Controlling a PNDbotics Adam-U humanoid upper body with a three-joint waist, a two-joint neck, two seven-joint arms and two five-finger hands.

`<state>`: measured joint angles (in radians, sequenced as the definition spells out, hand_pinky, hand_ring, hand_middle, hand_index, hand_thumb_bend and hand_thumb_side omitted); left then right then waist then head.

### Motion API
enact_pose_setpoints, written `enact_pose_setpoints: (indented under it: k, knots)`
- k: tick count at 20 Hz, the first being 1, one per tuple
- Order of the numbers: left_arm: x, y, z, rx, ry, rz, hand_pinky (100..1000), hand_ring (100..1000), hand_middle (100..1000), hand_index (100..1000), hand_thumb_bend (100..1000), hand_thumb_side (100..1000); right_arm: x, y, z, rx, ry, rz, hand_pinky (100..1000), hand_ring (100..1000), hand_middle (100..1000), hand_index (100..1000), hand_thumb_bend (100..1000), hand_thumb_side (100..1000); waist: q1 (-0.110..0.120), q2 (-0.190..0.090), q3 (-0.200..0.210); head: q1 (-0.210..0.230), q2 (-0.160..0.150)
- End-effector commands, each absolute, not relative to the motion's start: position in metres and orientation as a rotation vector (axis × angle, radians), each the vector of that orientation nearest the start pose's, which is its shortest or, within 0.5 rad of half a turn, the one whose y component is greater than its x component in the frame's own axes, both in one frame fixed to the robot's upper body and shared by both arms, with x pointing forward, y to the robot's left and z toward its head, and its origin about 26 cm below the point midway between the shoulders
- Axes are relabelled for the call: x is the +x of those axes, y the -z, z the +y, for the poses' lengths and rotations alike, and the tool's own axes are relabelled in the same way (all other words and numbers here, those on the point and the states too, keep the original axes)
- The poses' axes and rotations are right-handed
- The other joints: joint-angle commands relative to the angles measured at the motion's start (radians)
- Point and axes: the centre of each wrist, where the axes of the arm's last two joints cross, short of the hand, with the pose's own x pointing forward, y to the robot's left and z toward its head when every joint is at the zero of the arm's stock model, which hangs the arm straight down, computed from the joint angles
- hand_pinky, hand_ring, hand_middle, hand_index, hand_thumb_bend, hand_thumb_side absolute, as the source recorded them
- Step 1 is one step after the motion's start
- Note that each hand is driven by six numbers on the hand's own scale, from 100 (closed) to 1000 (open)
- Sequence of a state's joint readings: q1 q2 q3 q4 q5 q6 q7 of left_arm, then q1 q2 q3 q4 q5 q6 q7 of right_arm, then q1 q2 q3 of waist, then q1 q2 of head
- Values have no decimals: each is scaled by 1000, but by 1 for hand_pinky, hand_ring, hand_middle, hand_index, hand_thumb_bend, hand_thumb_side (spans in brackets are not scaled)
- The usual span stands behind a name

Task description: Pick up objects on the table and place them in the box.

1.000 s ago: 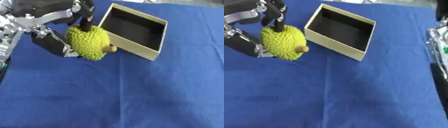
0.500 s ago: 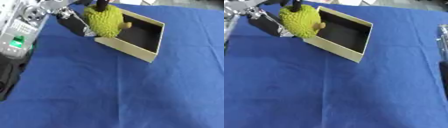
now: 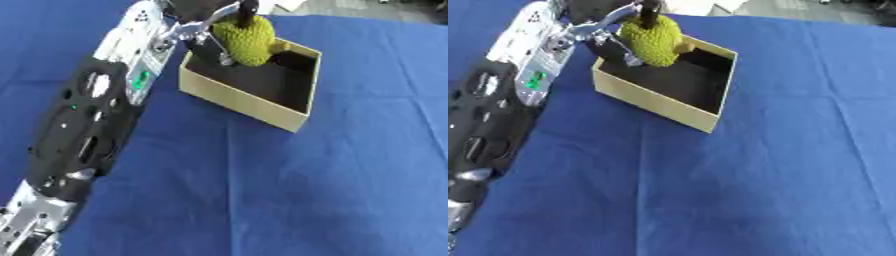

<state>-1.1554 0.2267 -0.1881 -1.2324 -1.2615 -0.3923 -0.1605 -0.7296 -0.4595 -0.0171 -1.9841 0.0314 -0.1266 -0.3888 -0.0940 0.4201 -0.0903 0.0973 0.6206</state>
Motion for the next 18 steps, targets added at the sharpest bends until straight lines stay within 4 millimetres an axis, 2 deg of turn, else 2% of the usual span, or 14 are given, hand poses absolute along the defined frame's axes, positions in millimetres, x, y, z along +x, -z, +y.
enact_pose_setpoints:
  k: [1, 6, 10, 12, 13, 14, 18]
  knots:
    - [447, -332, 122, -1480, -1752, 2234, 424, 283, 381, 368, 608, 100, 303, -345, -236, 337, 55, 3326, 746, 655, 603, 735, 345, 678, 4, -18, -12, 19, -18]
    - [461, -319, 128, -1554, -1750, 2226, 443, 294, 396, 384, 609, 100, 303, -345, -233, 303, 54, 3330, 746, 655, 603, 734, 346, 677, 7, -11, -30, 33, -26]
    - [468, -307, 131, -1568, -1773, 2209, 523, 344, 426, 415, 690, 100, 304, -344, -233, 301, 51, 3337, 746, 655, 602, 734, 341, 670, 9, -7, -30, 33, -27]
    - [470, -302, 131, -1564, -1796, 2191, 601, 435, 501, 505, 769, 100, 304, -343, -233, 304, 51, 3340, 746, 655, 602, 734, 347, 676, 9, -6, -29, 31, -25]
    - [470, -300, 131, -1559, -1808, 2182, 621, 471, 533, 549, 777, 100, 304, -342, -233, 305, 51, 3342, 746, 655, 602, 734, 347, 676, 9, -6, -29, 29, -24]
    - [471, -299, 131, -1554, -1816, 2172, 648, 527, 580, 618, 773, 100, 304, -342, -234, 308, 50, 3343, 746, 655, 602, 734, 347, 676, 9, -6, -28, 27, -23]
    - [470, -298, 133, -1547, -1845, 2127, 719, 710, 719, 797, 740, 100, 304, -340, -235, 322, 47, 3351, 746, 655, 601, 734, 348, 676, 10, -7, -25, 21, -20]
